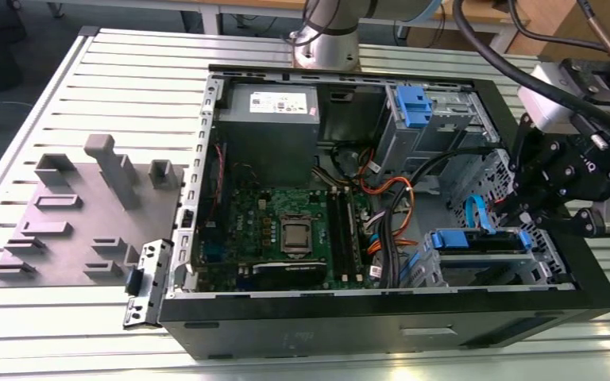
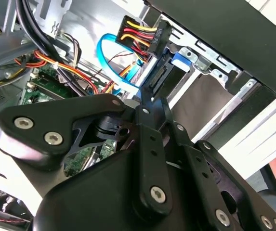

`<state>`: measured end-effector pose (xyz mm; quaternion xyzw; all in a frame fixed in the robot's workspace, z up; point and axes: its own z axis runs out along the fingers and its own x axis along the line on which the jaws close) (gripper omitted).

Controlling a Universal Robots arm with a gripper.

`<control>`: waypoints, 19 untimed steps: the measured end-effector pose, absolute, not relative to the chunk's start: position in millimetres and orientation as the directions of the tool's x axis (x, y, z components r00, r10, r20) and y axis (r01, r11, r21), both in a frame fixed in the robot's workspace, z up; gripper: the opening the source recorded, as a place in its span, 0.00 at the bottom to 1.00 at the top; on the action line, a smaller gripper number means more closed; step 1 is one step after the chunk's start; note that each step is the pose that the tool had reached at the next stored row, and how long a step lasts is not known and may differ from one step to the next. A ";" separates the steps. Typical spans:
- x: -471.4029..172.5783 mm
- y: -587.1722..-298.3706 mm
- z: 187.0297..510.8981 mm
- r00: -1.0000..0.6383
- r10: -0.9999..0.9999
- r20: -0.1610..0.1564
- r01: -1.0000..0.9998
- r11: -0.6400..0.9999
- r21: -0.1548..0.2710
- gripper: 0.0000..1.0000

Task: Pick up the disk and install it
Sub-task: 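Insert the second disk wire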

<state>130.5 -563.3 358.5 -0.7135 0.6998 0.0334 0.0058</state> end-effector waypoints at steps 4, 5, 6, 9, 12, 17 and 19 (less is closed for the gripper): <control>130.5 -560.4 364.8 0.018 -0.998 -0.056 -0.999 -0.020 0.038 0.24; 130.5 -559.5 365.1 0.018 -0.998 -0.056 -0.999 -0.020 0.039 0.24; 130.5 -558.5 365.2 0.018 -0.998 -0.056 -0.999 -0.020 0.038 0.24; 132.7 -555.3 365.1 0.018 -0.998 -0.056 -0.999 -0.021 0.039 0.24; 139.8 -553.6 364.8 0.018 -0.998 -0.056 -0.999 -0.021 0.039 0.24; 154.5 -552.5 364.2 0.018 -0.998 -0.056 -0.999 -0.021 0.039 0.24; 159.0 -552.2 363.9 0.018 -0.998 -0.056 -0.999 -0.020 0.039 0.24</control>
